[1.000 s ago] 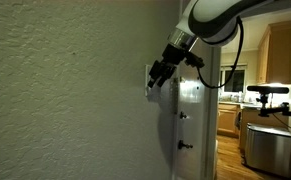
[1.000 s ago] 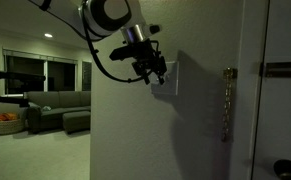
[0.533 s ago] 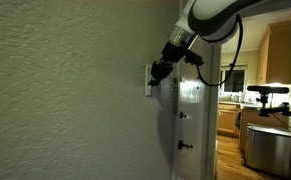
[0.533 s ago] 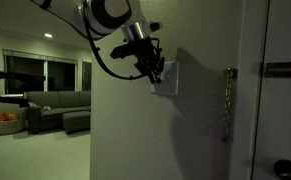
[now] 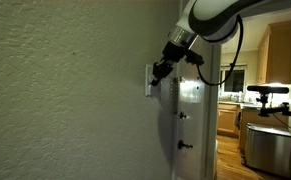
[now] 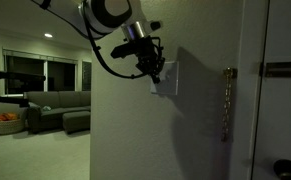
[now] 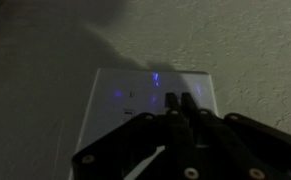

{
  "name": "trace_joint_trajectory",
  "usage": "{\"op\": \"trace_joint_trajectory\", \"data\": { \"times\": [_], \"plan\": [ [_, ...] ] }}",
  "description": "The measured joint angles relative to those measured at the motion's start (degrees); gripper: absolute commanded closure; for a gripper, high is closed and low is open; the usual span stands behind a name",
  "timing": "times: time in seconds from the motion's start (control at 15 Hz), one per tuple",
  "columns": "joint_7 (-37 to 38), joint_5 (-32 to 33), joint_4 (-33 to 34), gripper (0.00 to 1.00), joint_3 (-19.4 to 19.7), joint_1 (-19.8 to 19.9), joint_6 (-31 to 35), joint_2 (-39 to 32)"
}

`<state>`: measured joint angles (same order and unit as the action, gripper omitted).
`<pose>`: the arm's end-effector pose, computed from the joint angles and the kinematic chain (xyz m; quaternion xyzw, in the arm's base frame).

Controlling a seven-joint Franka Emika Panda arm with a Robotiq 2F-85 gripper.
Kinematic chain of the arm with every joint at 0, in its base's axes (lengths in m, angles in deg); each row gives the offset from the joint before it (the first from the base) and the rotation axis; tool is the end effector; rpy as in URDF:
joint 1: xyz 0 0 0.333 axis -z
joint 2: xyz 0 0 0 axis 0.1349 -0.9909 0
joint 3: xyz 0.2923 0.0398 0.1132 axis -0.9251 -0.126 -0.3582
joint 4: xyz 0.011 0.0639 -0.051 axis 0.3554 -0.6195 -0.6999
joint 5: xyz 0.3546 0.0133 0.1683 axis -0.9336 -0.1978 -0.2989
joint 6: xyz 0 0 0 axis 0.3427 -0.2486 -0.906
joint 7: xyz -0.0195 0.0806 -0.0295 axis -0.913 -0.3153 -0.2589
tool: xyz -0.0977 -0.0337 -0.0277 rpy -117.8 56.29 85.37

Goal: Turn on the left light switch

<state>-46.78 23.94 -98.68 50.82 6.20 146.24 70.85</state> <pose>0.5996 -0.0077 0.6180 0.9472 0.0545 0.3153 0.0181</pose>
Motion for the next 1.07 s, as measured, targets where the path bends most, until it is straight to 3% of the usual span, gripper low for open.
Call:
{"op": "trace_joint_trajectory", "data": {
  "times": [0.47, 1.07],
  "plan": [
    [-5.43, -1.24, -0.37, 0.93, 0.05, 0.24, 0.01, 1.10],
    [-6.13, -1.48, 0.06, 0.93, 0.05, 0.27, -0.06, 1.29]
  ]
}}
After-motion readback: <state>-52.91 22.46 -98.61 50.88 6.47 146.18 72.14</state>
